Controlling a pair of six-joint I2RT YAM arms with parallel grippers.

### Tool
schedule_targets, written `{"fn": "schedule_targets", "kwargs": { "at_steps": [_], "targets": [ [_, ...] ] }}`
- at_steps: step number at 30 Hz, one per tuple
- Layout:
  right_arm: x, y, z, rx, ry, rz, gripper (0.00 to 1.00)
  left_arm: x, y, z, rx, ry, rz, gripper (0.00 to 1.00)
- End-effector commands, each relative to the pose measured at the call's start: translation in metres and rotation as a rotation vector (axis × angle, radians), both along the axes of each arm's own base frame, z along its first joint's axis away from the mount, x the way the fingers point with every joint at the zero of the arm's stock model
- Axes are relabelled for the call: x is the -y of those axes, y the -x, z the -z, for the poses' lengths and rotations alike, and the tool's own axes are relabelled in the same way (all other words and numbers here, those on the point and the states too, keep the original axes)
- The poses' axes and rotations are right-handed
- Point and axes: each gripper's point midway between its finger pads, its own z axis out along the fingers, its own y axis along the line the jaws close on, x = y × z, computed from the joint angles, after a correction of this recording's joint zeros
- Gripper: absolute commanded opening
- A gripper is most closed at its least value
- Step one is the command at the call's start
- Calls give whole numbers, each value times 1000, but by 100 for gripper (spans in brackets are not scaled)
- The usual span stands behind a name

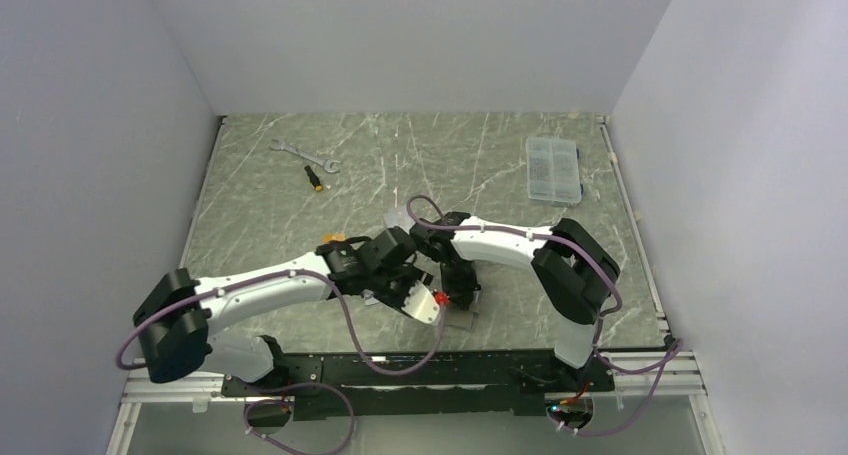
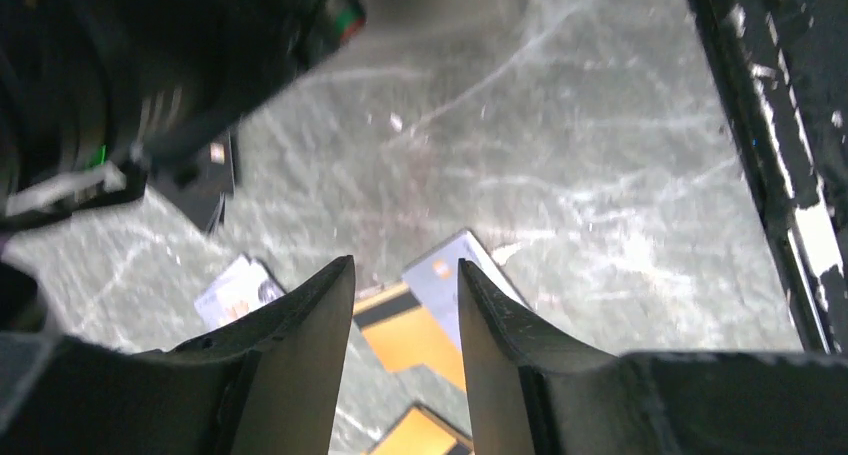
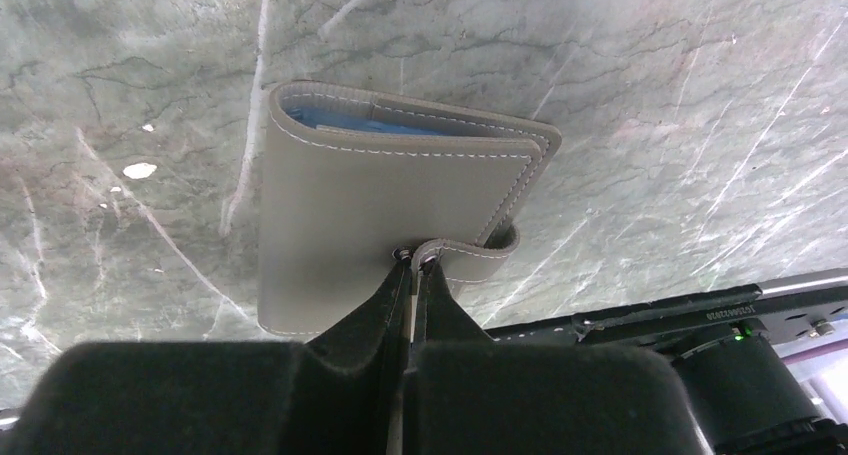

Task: Put the credit cards into the card holder
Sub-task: Close the card holder at the center of the board.

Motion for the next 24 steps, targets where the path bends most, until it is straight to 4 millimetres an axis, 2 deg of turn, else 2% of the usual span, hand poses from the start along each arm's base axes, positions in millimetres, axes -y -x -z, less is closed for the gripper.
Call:
{"fn": "schedule_targets", "kwargs": {
  "at_steps": [1, 6, 12, 17, 19, 22, 23, 24],
  "targets": [
    [-30, -18, 118, 84, -110, 35, 0, -33, 4, -8, -66, -4, -63, 49],
    [-42, -20, 125, 75, -174, 23, 0, -70, 1, -10, -116, -25, -150, 50],
    [-46, -21, 131, 84, -195, 28, 0, -113, -1, -28, -193, 15, -283, 53],
    [-45, -22, 135, 89, -195, 36, 0, -154, -18, -44, -155, 60, -448, 65],
    [-44, -20, 142, 77, -182, 38, 0, -174, -27, -51, -148, 95, -549, 75],
    [-42, -22, 149, 73, -147, 29, 0, -198, -39, -51, -122, 105, -673, 81],
    [-42, -23, 148, 78, -145, 25, 0, -204, -41, -48, -126, 102, -705, 94],
    [-45, -26, 146, 84, -155, 21, 0, -209, -44, -47, -132, 113, -737, 99]
  ]
}}
